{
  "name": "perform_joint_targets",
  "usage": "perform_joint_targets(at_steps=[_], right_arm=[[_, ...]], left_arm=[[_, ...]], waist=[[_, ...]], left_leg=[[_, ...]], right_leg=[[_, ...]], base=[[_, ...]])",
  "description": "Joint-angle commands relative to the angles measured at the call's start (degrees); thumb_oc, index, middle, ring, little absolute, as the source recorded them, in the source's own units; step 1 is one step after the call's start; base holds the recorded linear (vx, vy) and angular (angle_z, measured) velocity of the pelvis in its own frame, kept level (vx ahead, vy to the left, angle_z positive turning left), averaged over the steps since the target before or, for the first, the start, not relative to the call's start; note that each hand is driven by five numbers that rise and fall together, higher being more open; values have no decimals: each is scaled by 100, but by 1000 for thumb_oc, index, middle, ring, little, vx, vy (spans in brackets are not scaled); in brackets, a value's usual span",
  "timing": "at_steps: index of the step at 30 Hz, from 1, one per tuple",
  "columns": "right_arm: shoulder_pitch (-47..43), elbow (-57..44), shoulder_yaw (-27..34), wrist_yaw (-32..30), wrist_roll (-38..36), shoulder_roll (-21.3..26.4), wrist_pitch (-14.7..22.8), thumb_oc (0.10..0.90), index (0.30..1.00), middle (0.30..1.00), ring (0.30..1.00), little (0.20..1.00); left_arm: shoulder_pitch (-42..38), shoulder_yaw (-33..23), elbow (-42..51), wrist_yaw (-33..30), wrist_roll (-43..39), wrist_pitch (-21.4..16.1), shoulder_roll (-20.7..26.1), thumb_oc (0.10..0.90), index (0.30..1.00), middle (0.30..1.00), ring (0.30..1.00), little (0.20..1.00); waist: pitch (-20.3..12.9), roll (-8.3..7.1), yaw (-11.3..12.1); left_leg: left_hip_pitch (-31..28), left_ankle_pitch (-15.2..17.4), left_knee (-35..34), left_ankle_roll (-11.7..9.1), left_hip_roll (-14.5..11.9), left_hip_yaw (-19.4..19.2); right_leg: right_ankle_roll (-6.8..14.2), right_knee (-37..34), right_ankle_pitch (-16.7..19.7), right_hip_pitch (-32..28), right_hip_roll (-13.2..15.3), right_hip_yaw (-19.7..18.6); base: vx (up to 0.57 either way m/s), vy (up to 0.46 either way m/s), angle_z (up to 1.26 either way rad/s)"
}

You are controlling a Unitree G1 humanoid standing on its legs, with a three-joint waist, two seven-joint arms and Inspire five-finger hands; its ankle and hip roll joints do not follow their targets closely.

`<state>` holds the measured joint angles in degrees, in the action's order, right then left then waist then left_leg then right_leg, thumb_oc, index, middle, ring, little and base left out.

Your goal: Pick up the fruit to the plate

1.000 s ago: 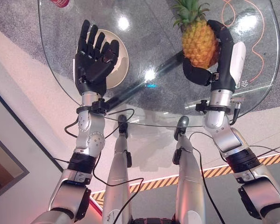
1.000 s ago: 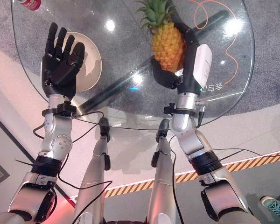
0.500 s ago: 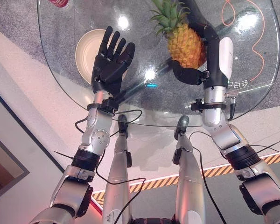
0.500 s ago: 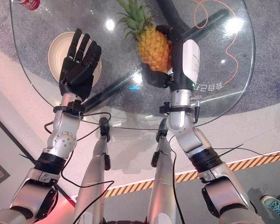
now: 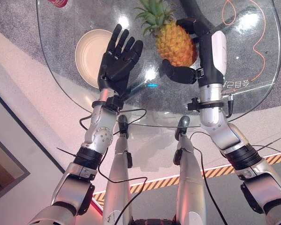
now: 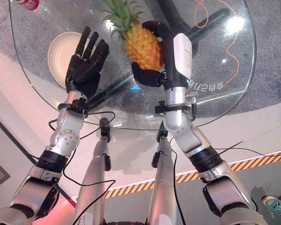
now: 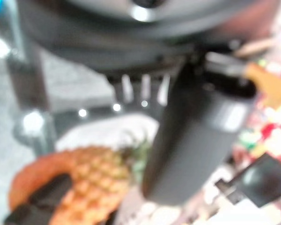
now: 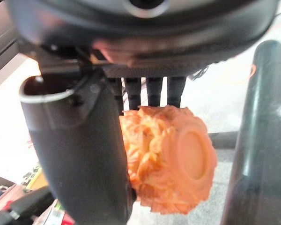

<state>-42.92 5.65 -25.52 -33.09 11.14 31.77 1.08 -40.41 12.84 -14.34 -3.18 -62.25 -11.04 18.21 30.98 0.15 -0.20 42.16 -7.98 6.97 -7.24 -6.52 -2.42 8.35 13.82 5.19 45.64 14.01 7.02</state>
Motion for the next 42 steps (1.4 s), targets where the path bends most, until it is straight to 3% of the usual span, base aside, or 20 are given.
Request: perform_joint_targets(at_steps=[1,27,42], right_arm=[[-820,-1144,62,-115,247,197,706,100,300,300,300,200],[-977,-1473,-137,188,144,144,601,100,300,300,300,200],[-1004,-1473,-320,496,161,156,565,100,300,300,300,200]], left_arm=[[-411,-29,893,319,-44,-217,-63,800,900,900,900,900],[-448,25,1200,519,-487,-201,-75,800,900,900,900,900],[-384,-115,1237,70,-748,-764,-235,800,900,900,900,900]], waist=[[-119,19,-66],[-119,4,-42],[-119,-4,-21]], left_leg=[[17,282,192,118,264,-90],[20,218,129,129,254,-111],[-10,217,85,114,258,-92]], right_leg=[[126,-452,185,-296,-137,176],[120,-500,243,-287,-132,214],[117,-531,212,-336,-132,227]], base=[[0,0,0],[0,0,0],[0,0,0]])
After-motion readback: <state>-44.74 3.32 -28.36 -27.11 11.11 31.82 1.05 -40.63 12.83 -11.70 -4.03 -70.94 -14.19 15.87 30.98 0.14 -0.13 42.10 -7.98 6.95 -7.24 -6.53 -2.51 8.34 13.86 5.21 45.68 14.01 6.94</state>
